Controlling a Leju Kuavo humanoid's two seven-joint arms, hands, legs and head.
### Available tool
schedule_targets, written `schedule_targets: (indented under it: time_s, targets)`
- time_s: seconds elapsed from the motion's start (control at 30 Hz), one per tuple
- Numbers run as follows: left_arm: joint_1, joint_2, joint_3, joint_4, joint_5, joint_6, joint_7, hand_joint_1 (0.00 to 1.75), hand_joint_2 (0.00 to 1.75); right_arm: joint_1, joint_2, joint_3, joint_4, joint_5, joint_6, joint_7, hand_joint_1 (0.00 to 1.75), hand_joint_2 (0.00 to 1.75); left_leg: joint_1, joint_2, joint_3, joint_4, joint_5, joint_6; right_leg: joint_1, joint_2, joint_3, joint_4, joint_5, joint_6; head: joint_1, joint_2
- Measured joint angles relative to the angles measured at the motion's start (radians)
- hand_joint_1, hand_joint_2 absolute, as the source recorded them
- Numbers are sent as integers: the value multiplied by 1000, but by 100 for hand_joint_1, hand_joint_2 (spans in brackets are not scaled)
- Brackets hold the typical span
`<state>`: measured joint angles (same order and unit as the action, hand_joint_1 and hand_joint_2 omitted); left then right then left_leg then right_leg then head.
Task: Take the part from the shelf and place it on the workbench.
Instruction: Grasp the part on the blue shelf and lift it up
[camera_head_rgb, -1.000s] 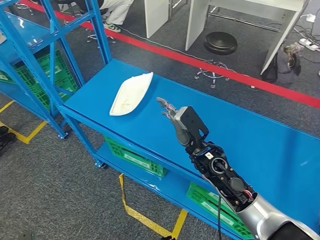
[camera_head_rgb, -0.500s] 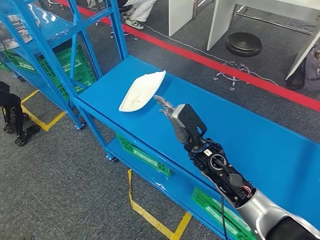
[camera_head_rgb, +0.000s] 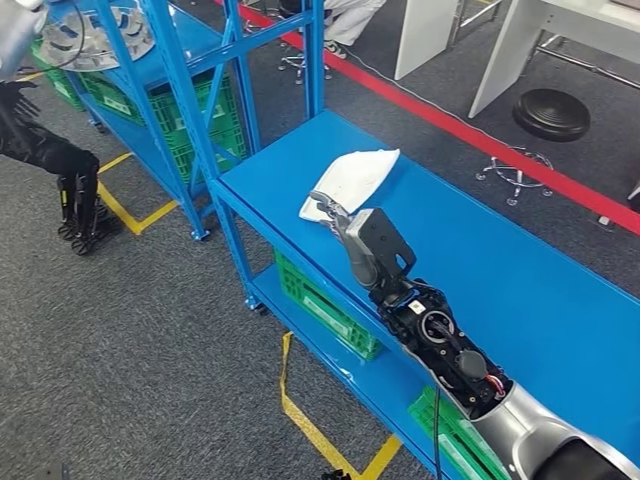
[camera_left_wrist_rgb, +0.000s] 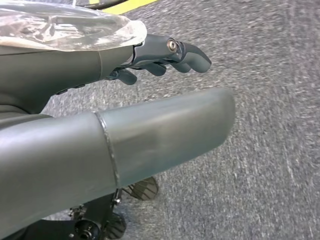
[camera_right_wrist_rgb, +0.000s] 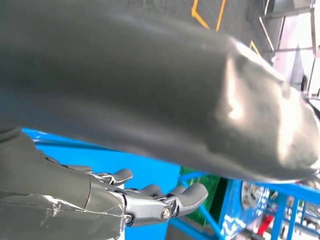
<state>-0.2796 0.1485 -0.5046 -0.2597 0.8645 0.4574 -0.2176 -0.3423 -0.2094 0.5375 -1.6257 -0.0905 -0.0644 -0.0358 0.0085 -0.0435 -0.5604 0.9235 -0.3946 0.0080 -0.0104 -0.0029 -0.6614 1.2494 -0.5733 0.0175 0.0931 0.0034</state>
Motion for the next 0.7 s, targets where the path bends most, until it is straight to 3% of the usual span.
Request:
schedule_targets:
  time_s: [0.03,0.1,0.17,0.23,0.27,0.33,0.4,0.47,0.5,0.53,0.63,0.7]
  targets:
    - [1,0,0,0,-1,0,1,0,0,0,0,0,1,-1,-1,0,0,0,1,-12,1,2,-1,-2,-2,5,23,-57,39,0,1,0]
    - [2,1,0,0,-2,0,4,0,0,0,0,0,2,-1,-2,0,0,0,2,-34,-1,9,-6,-9,-8,40,85,-204,108,-1,2,0]
    - [3,4,0,0,-2,0,8,0,0,1,0,2,2,-2,-2,0,0,0,2,-52,-12,15,-5,-21,-11,67,118,-275,125,-4,0,0]
    - [9,6,0,0,-2,0,10,0,0,2,0,3,3,-4,-2,0,0,0,4,-71,-21,15,1,-34,-8,57,123,-281,123,-11,-3,0]
    - [13,8,0,0,-1,0,12,0,0,1,0,4,4,-4,-2,0,0,0,6,-69,-23,17,-1,-38,-8,48,126,-284,126,-17,-3,0]
    - [16,11,0,0,-2,-1,15,0,0,-2,0,5,4,-6,-7,-1,0,0,6,-29,-43,62,-28,-46,-8,30,132,-293,130,-28,-8,0]
    - [14,12,0,0,-3,-3,19,0,0,-2,0,4,7,-4,-20,-1,0,0,4,22,-108,194,-92,-50,-5,14,132,-296,131,-34,-14,0]
    - [15,10,0,0,-2,-6,24,0,0,-1,0,3,13,4,-39,0,0,0,4,34,-174,323,-134,-53,-1,-1,129,-295,131,-36,-16,0]
    - [17,10,0,0,-1,-7,26,0,0,-1,0,1,17,9,-48,0,0,0,4,36,-182,337,-128,-52,0,-6,129,-295,131,-36,-16,0]
    - [19,10,0,0,1,-9,28,0,0,-1,0,-1,20,12,-55,0,0,0,4,36,-164,303,-103,-50,1,-10,130,-295,130,-36,-16,0]
    - [19,15,0,0,6,-15,30,0,0,-4,0,-8,27,20,-65,1,0,0,1,43,-45,76,-13,-39,2,-17,132,-295,128,-32,-17,0]
    - [19,17,0,0,9,-20,30,0,0,-7,0,-12,29,22,-66,2,0,0,-4,47,-15,17,-5,-31,6,-18,130,-292,124,-32,-16,0]
